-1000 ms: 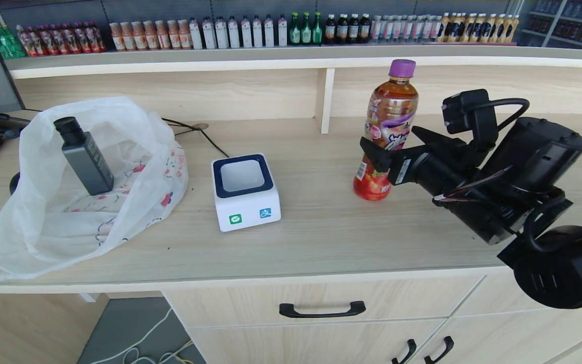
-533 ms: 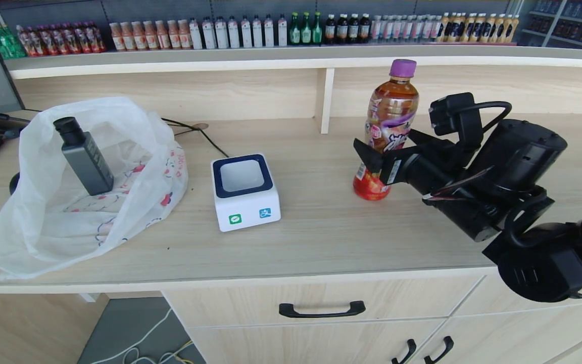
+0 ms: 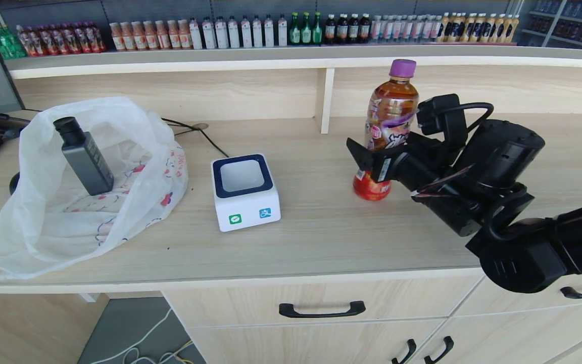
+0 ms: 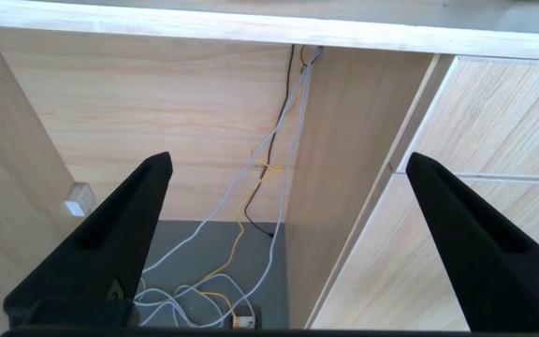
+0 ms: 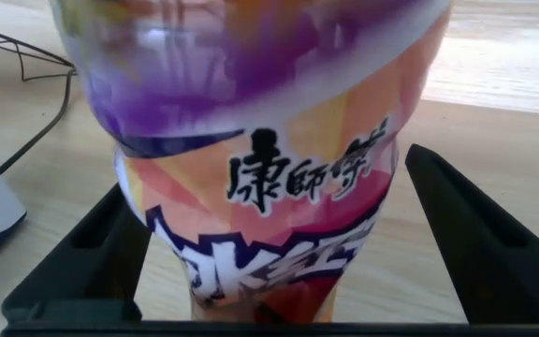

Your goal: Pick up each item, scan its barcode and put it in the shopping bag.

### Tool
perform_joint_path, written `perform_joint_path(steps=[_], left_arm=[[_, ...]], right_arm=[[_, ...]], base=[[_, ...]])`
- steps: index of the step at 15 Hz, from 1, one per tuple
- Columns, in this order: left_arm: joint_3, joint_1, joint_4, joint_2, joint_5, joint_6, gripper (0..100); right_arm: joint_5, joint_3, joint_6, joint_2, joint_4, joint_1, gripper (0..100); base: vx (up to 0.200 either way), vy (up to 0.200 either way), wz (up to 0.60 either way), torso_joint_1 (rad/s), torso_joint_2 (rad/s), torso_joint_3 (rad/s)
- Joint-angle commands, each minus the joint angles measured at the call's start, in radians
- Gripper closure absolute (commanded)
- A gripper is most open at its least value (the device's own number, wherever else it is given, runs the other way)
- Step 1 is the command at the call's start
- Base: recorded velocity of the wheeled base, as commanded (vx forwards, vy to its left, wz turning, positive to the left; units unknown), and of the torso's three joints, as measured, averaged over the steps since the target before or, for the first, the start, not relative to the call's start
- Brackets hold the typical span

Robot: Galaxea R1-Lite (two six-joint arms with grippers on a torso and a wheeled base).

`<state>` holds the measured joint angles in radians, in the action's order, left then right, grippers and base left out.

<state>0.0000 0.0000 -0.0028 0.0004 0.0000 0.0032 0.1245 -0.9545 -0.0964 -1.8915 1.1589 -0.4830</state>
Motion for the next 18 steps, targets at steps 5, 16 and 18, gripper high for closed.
perform_joint_path(steps=[5,16,18], left_arm=[[0.000,0.000,0.000,0.000,0.000,0.000,0],[0.000,0.000,0.000,0.000,0.000,0.000,0],[0.000,0.000,0.000,0.000,0.000,0.000,0]], right_arm=[[-0.002,-0.003,0.000,-0.001,0.002,-0.002,100],[-0.002,-0.007,0.001,0.042,0.002,-0.008,100],[0.001,-0.001,0.000,0.069,0.002,-0.011,100]], base=[[0.000,0.000,0.00,0.000,0.00,0.000],[0.000,0.000,0.00,0.000,0.00,0.000],[0.000,0.000,0.00,0.000,0.00,0.000]])
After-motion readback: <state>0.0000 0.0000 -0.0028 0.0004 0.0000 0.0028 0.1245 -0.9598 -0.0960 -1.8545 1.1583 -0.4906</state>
